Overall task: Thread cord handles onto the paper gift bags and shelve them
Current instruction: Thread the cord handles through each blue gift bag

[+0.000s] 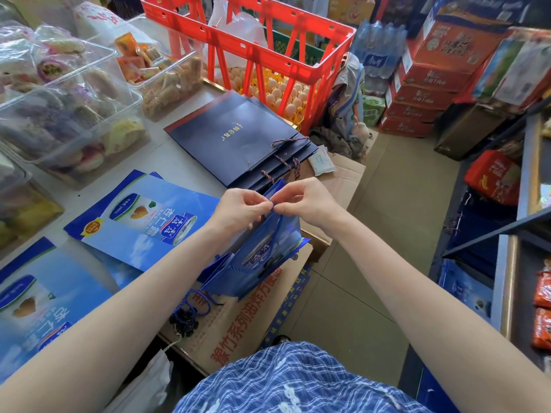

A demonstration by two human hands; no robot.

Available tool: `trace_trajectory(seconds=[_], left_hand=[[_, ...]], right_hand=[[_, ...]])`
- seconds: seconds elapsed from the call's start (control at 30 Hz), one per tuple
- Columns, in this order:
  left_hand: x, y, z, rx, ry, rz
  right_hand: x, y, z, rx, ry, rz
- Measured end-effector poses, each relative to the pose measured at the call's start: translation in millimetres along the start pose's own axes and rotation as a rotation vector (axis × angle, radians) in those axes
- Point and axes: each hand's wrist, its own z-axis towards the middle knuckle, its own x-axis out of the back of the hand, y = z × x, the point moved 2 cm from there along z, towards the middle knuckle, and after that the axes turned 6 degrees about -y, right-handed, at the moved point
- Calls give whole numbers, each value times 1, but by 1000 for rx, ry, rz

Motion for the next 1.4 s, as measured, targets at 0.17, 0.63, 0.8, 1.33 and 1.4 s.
trace_trajectory(seconds=[0.17, 0.63, 0.8, 1.33, 1.4], left_hand=[[3, 7, 0, 145, 54, 134], [8, -2, 2, 154, -10, -142], [8, 0, -1, -253, 188, 342], [8, 1, -8, -197, 389, 336], [11, 0, -4, -147, 288, 203]], right_hand=[[-8, 0, 0, -31, 65, 140], [-12, -1, -7, -33, 131, 385], [-21, -2, -5, 29, 317, 217], [-13, -16, 1, 181, 195, -155], [-11, -14, 1, 173, 184, -123]])
